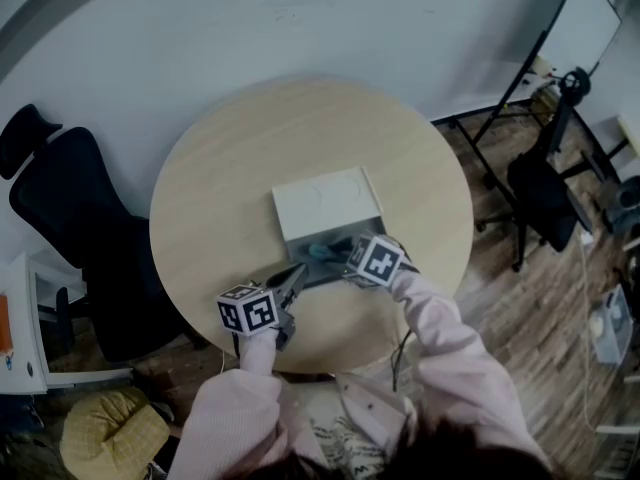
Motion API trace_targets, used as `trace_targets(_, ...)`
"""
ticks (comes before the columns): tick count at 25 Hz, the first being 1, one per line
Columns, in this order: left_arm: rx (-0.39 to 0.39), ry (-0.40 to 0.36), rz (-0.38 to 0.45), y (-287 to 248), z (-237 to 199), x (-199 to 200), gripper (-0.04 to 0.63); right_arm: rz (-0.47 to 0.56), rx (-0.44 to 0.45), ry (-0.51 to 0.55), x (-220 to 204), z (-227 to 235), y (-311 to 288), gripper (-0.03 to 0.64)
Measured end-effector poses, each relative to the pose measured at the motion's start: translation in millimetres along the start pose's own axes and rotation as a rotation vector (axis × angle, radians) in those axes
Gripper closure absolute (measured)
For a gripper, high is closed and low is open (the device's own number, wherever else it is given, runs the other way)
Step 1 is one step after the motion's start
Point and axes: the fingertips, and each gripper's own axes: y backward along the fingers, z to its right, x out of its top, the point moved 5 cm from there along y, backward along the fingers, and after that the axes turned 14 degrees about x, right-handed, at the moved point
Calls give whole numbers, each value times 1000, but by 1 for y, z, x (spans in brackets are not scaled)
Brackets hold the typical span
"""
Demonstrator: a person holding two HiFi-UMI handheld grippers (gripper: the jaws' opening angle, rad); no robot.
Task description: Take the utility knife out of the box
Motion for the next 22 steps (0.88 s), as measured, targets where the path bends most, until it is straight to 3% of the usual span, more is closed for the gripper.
trace_targets(14, -20, -29, 20, 4, 9, 3, 595, 212, -43, -93, 0, -3, 13, 476)
trace_targets(22, -29, -56, 50, 8, 14, 9, 595, 393, -66, -190, 3, -9, 28, 476)
